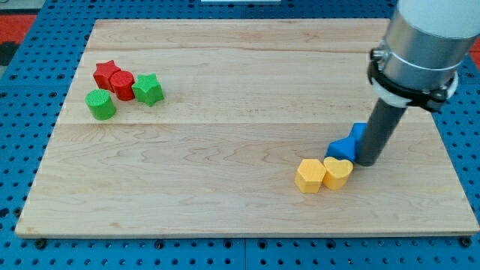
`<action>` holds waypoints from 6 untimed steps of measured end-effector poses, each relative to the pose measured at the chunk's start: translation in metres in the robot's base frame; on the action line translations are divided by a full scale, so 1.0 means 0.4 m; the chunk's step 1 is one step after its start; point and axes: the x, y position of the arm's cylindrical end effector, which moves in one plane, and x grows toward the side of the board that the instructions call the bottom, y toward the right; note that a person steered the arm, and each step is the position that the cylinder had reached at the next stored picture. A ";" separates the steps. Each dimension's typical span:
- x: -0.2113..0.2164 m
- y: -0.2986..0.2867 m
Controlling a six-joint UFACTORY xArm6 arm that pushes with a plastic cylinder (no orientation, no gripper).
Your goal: Make a semicircle out of green and the red blocks
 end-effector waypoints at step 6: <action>0.047 0.223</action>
